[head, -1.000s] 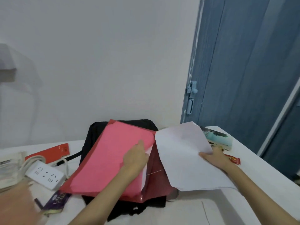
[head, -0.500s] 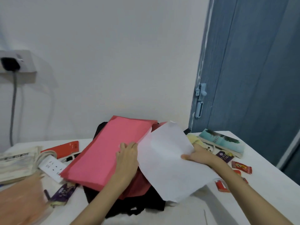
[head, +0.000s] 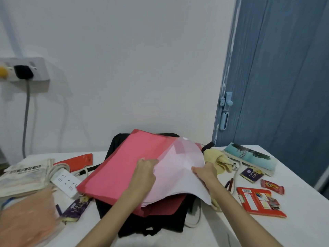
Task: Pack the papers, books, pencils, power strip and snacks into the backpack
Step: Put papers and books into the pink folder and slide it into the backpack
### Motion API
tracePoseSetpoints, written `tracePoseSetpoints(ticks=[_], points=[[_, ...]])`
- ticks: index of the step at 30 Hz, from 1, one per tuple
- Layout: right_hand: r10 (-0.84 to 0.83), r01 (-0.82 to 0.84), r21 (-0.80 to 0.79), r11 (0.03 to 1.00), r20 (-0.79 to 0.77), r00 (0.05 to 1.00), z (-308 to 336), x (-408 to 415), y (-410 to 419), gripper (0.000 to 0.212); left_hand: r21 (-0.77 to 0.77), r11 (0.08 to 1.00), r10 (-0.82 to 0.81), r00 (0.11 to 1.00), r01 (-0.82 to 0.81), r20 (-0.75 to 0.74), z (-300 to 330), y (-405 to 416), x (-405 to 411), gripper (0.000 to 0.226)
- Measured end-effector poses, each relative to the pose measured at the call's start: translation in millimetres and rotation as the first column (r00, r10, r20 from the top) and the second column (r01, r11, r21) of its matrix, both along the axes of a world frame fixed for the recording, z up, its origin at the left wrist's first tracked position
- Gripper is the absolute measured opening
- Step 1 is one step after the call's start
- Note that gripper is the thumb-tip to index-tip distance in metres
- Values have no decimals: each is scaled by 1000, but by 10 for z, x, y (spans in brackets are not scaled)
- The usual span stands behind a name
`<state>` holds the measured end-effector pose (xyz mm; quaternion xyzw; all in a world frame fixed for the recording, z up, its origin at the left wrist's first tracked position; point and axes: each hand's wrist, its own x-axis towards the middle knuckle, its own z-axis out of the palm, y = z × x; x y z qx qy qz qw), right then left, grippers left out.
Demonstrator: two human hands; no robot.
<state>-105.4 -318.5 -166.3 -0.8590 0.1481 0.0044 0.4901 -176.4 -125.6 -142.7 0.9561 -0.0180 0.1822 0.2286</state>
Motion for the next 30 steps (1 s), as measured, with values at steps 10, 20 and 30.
tracePoseSetpoints(ticks=[10,20,30], points=[[126,-58,484,873,-109,986,-71,-59,491,45,-153,981,-124,991,116,-43,-47,13,30,46],[287,-87,668,739,-196,938,-59,-82,516,49,-29,989,-147,989,146,-17,-50,266,-48,51],[128,7,687,727,-145,981,-112,-177,668,42,-29,984,-172,984,174,46,-4,81,-216,58]])
